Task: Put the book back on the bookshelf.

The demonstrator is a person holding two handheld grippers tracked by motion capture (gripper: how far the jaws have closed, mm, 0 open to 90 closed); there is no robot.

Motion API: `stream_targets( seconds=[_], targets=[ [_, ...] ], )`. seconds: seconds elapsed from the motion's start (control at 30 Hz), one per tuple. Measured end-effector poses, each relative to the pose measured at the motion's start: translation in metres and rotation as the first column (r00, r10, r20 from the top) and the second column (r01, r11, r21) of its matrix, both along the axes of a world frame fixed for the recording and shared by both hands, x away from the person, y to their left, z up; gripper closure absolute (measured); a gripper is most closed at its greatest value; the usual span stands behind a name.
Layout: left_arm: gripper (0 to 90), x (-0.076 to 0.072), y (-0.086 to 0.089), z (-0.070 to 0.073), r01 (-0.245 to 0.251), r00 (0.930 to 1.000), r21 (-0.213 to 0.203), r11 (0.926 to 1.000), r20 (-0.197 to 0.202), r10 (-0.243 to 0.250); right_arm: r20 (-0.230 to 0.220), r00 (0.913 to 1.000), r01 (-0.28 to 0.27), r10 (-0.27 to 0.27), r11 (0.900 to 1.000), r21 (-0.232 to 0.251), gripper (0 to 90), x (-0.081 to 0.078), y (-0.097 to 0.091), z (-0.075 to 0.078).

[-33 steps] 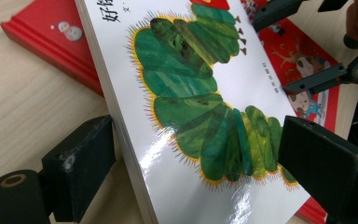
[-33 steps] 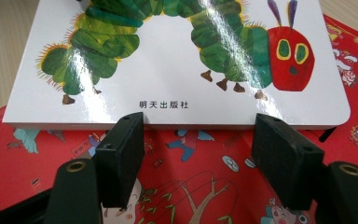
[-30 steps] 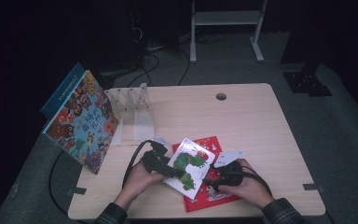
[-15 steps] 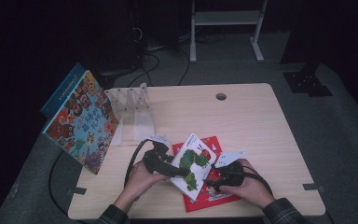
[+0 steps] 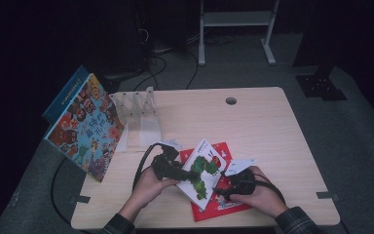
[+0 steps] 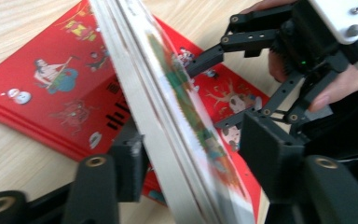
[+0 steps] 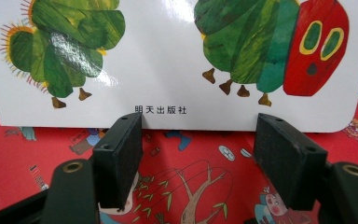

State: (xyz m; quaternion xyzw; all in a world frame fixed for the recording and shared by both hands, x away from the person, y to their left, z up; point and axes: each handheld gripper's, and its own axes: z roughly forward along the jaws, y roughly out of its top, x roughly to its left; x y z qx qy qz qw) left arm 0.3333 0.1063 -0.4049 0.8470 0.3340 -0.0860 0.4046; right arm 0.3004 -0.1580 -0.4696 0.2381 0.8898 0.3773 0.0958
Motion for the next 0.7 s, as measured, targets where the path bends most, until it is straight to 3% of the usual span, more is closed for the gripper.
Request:
stream_targets(
  seconds=[0.1, 0.37, 0.7],
  targets=[
    [52.3, 0.003, -0.001, 0.003, 0.002, 0.9999, 0.017, 0.9998, -0.010, -0.002, 0.003, 1.0000, -0.002, 0.002, 1.0000, -0.003, 31.8, 0.000, 0.000, 0.000],
    [64.6, 0.010, -0.002, 0.009, 0.007, 0.9962, 0.031, 0.9995, -0.087, -0.004, 0.005, 1.0000, -0.003, 0.003, 1.0000, -0.003, 32.2, 0.000, 0.000, 0.000],
    [69.4, 0.013, -0.008, 0.021, 0.015, 0.9975, 0.083, 0.9965, -0.069, -0.009, 0.007, 1.0000, -0.002, 0.002, 1.0000, 0.000, 32.9, -0.001, 0.000, 0.000]
  ],
)
